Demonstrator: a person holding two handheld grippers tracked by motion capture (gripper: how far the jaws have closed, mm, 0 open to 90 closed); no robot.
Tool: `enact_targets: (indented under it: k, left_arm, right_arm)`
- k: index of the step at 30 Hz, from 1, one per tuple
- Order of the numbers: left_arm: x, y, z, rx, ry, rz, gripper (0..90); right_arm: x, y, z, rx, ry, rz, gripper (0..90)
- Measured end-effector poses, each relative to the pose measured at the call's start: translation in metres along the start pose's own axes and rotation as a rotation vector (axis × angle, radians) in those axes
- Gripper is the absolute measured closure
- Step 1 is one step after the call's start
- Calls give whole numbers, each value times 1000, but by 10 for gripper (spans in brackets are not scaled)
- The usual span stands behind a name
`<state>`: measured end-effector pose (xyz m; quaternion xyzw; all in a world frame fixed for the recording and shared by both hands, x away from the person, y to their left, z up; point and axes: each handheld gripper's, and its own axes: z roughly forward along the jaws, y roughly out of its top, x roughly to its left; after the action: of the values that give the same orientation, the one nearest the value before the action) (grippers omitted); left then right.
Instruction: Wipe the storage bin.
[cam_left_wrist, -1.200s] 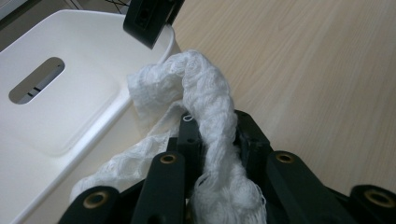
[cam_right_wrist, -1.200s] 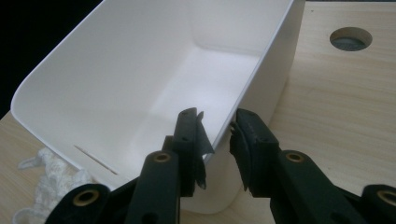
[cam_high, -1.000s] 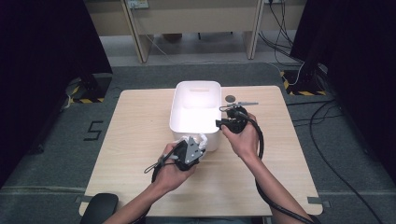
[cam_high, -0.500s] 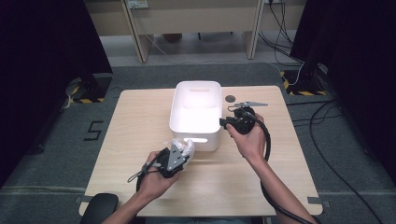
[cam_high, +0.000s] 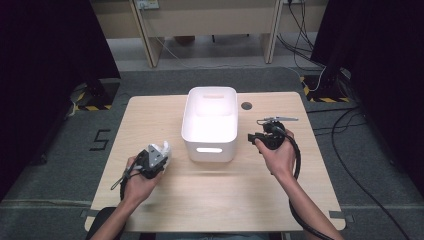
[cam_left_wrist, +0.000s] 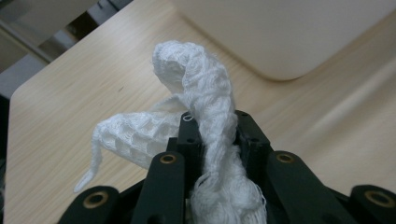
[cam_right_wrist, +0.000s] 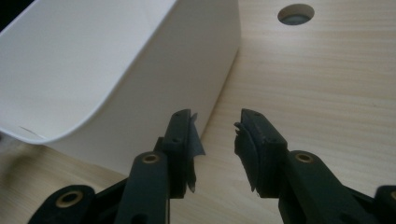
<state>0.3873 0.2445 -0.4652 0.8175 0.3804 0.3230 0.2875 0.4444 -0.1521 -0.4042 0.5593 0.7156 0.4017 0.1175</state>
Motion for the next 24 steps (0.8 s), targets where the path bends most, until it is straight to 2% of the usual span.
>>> enact_targets:
  k: [3, 5, 8, 13, 15, 17, 19, 22, 24]
  left_arm:
    - [12, -7, 23, 59, 13, -19, 739]
    - [16, -9, 31, 80, 15, -26, 734]
    - [20, -11, 43, 88, 18, -50, 729]
    - [24, -11, 49, 86, -1, -71, 691]
    - [24, -12, 52, 81, -14, -83, 654]
    - [24, -12, 52, 73, -27, -68, 595]
    - [25, -10, 50, 55, -33, -78, 495]
    - [27, -6, 43, 6, -38, -93, 387]
    - [28, -2, 36, -26, -44, -94, 348]
  right_arm:
    - [-3, -3, 3, 16, -7, -1, 654]
    - [-4, -5, 4, 24, -10, 4, 655]
    - [-4, -6, 6, 27, -14, 1, 656]
    - [-4, -7, 7, 33, -12, -4, 656]
    - [-4, -7, 7, 33, -14, -6, 656]
    - [-4, -8, 6, 33, -15, 0, 654]
    - [-4, -8, 5, 32, -16, -3, 652]
    - [-5, -9, 4, 32, -19, -6, 648]
    - [-6, -9, 3, 32, -19, -8, 647]
